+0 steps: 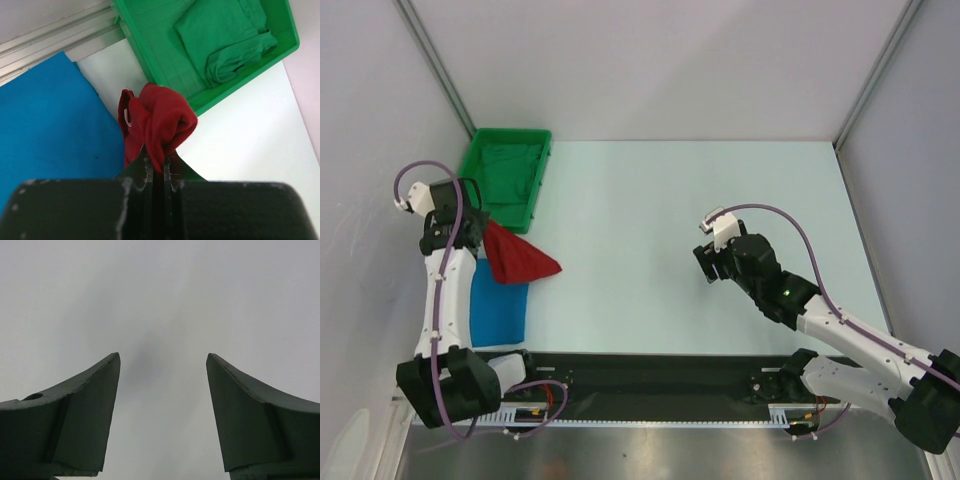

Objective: Fold and stack the t-shirts
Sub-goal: Neatly place the folded tshirt to the corner

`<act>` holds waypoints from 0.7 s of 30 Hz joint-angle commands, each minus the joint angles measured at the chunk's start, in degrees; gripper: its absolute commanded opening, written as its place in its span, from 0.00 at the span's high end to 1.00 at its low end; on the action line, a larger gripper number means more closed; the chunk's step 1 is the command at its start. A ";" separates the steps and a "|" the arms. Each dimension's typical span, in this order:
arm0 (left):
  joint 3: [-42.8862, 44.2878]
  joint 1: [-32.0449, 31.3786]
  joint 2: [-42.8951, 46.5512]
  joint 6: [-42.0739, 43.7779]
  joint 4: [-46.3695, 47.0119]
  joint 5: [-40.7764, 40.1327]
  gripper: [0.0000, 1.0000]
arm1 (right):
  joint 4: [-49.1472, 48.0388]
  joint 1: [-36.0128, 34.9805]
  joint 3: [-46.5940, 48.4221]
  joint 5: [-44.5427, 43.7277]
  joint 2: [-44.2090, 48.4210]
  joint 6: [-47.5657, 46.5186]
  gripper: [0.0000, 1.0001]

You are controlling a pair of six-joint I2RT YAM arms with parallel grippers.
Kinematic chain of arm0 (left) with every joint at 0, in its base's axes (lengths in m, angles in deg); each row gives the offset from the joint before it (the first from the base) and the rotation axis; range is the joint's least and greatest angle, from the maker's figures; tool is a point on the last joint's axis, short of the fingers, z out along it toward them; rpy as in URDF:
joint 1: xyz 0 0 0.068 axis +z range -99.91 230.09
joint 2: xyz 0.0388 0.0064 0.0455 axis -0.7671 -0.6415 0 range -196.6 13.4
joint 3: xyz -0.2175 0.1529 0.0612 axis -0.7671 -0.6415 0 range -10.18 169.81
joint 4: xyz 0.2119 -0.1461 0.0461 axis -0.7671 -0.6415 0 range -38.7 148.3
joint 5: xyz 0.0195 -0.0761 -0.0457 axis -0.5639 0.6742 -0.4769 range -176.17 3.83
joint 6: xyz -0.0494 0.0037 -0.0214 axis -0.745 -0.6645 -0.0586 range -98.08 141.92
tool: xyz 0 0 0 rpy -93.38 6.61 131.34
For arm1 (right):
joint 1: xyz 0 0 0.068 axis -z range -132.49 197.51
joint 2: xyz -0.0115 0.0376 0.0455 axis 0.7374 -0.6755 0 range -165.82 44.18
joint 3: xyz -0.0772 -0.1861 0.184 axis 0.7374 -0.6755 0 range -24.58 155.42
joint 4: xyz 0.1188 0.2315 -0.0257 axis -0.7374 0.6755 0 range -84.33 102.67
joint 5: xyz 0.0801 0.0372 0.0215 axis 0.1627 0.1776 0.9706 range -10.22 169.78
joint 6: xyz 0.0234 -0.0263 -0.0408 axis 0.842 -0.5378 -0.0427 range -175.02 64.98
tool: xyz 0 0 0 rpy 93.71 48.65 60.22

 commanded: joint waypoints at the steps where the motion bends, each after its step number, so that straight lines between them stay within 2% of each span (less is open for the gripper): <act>1: 5.71 2.58 -1.10 2.27 3.74 2.18 1.00 | -1.70 -0.24 0.02 0.04 1.24 0.05 0.26; 21: 8.62 12.95 -6.46 6.31 3.21 8.94 1.00 | -2.58 -0.24 -0.42 0.39 0.89 -0.39 0.26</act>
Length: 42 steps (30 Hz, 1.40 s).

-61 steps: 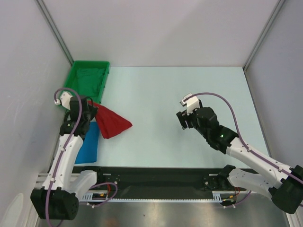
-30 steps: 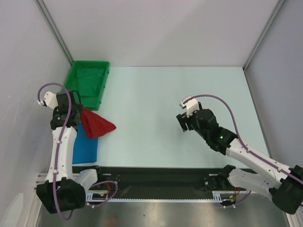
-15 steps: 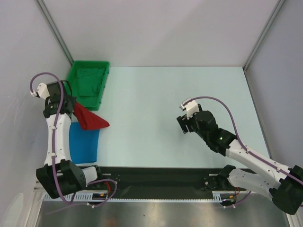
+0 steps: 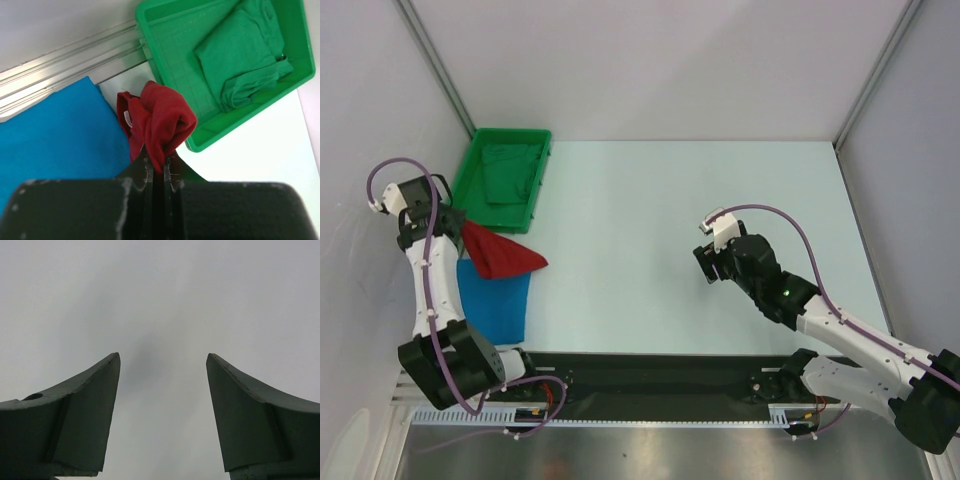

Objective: Fold and stack the t-shirts
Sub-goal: Neatly place the folded tshirt to the corner

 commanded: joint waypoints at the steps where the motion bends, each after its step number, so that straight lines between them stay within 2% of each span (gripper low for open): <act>1: 3.44 2.31 0.01 2.18 3.21 3.17 1.00 | -2.45 -0.24 -0.03 0.35 0.97 -0.37 0.26; 12: 4.14 5.65 -0.96 4.30 3.30 6.69 1.00 | -2.89 -0.24 -0.38 0.70 0.53 -0.19 0.26; 34: 6.42 8.73 -2.98 3.77 3.04 7.22 1.00 | -2.19 -0.24 -1.08 0.70 1.59 0.16 0.25; 42: 3.26 9.61 -1.58 3.68 3.21 6.26 1.00 | -2.28 -0.15 -1.17 0.70 1.59 0.16 0.25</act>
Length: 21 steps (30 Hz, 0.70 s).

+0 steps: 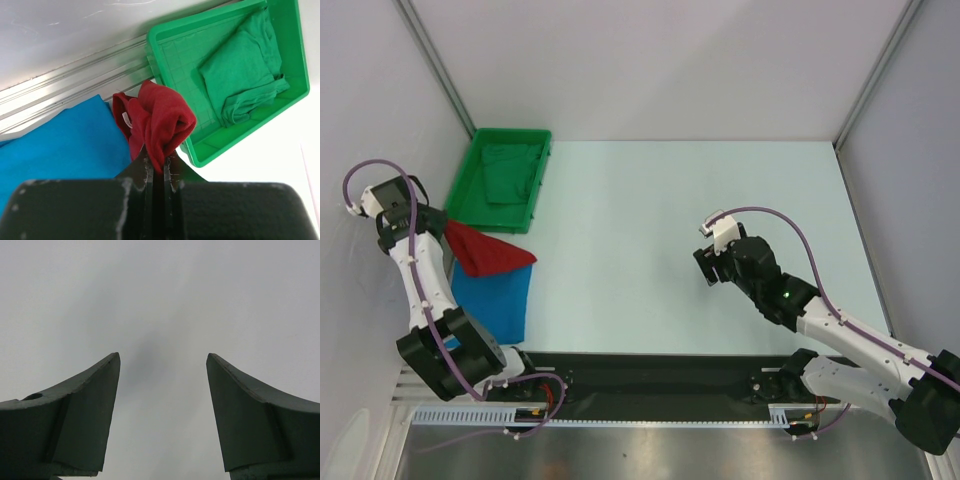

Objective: Fold and stack the t-shirts
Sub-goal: Neatly place the folded tshirt to the corner

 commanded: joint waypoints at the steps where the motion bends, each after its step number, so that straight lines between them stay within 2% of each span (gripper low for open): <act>1: 0.05 1.61 1.87 1.06 2.23 -0.37 1.00 | -1.80 -0.15 -0.14 0.11 1.22 0.23 0.25; 21: -10.40 4.69 11.71 -2.10 -2.25 -5.54 1.00 | -1.71 -0.24 -0.14 1.69 2.10 0.84 0.25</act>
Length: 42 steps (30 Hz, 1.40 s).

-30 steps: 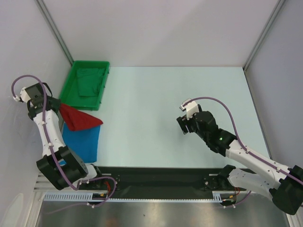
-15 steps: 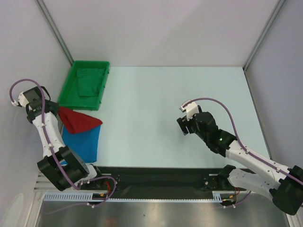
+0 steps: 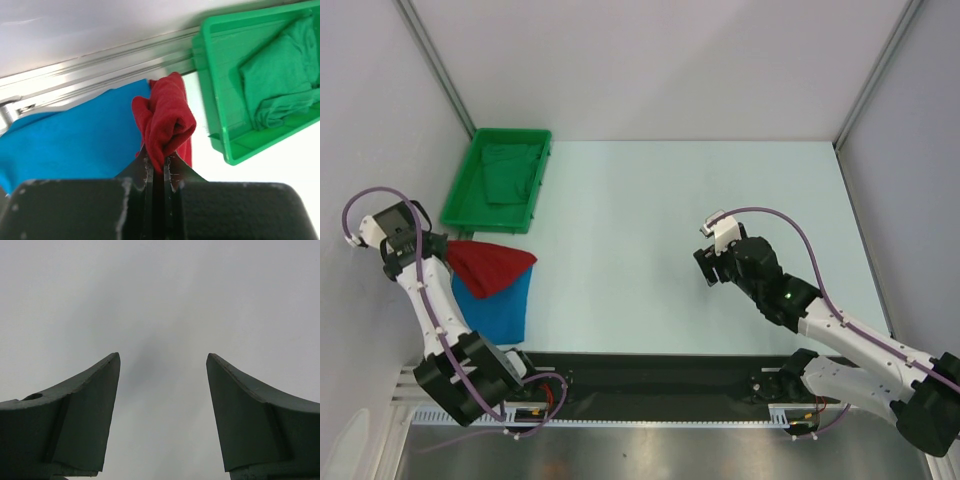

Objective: Fold and stack the t-shirts
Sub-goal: Neatly place the folded tshirt to the corner

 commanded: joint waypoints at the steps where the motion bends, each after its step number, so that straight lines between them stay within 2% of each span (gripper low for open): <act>1: -1.60 1.13 4.11 -1.58 -0.85 -2.73 1.00 | -1.71 -0.24 -0.08 0.88 1.40 0.71 0.25; 13: -10.48 4.47 7.19 -5.98 -3.23 -4.05 1.00 | -2.06 -0.68 -0.34 2.99 2.19 1.50 0.26; 32: -18.47 12.46 10.97 -4.92 -2.88 -5.29 1.00 | -2.59 -1.47 -0.52 4.13 1.75 1.77 0.26; 34: -19.18 12.90 11.41 -4.83 -2.79 -4.84 0.75 | -2.59 -1.56 -0.60 4.31 1.40 1.85 0.26; 36: -20.76 13.17 13.25 -5.10 -2.79 -4.93 0.45 | -2.85 -1.73 -0.43 4.40 1.05 1.94 0.26; 38: -21.90 13.26 15.71 -4.92 -2.27 -5.02 0.35 | -2.94 -1.82 -0.43 4.57 0.43 1.94 0.26; 39: -22.86 13.26 18.68 -5.53 -1.74 -5.19 0.24 | -2.85 -1.99 -0.25 4.57 0.43 1.94 0.26; 41: -23.05 13.17 21.60 -5.63 -0.95 -4.15 0.14 | -2.76 -2.17 -0.16 4.66 0.17 1.94 0.25; 42: -22.88 13.17 24.31 -5.71 -0.86 -3.70 0.01 | -2.76 -2.26 -0.16 4.75 0.25 2.12 0.26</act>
